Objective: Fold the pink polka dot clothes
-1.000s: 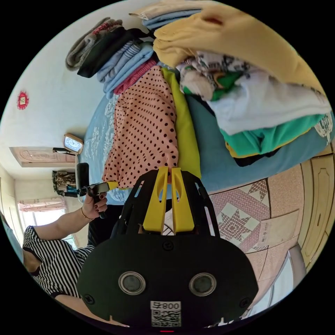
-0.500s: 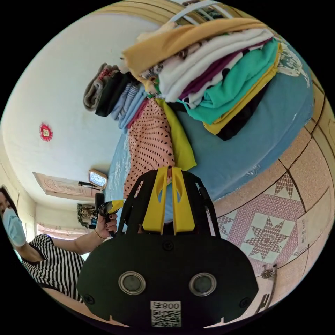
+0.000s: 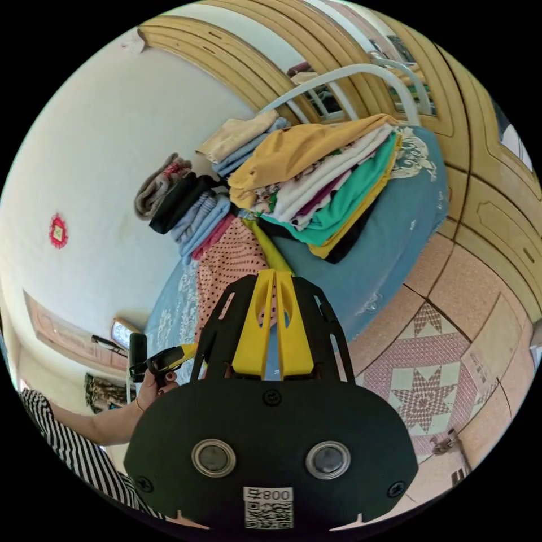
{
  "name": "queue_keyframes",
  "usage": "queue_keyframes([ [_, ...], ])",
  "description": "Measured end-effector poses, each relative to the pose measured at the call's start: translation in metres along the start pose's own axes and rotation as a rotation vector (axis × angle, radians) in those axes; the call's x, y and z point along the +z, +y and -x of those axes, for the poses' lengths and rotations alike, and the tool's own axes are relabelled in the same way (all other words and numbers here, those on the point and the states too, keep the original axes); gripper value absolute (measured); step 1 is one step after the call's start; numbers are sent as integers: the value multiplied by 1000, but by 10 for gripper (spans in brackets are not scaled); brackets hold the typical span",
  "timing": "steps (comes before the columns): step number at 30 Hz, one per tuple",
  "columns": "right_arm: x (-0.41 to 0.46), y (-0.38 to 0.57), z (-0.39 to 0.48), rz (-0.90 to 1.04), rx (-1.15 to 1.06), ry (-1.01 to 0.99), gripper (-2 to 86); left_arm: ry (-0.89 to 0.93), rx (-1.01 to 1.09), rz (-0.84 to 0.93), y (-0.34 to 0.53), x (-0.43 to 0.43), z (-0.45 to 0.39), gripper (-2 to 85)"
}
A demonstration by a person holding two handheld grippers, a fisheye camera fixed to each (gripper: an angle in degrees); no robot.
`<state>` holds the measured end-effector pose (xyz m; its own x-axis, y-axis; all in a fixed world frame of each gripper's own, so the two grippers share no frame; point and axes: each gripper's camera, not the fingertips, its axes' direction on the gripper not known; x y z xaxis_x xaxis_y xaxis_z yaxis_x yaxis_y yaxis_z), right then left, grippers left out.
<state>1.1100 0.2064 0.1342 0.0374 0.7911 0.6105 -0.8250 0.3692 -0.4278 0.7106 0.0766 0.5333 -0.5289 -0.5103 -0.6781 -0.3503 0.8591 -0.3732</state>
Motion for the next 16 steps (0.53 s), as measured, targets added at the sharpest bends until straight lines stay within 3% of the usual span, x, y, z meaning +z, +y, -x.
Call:
queue_keyframes([
  [3,34,7,22,95,-100,-12,2,-44,55,17,0,-2,-6,16],
  [7,105,21,23,288,-120,126,2,-133,35,73,1,3,6,10],
  [12,110,40,24,235,-111,89,8,-44,-16,35,16,-16,15,10],
  [16,96,45,66,119,-285,122,29,-15,69,-11,40,-49,0,18],
])
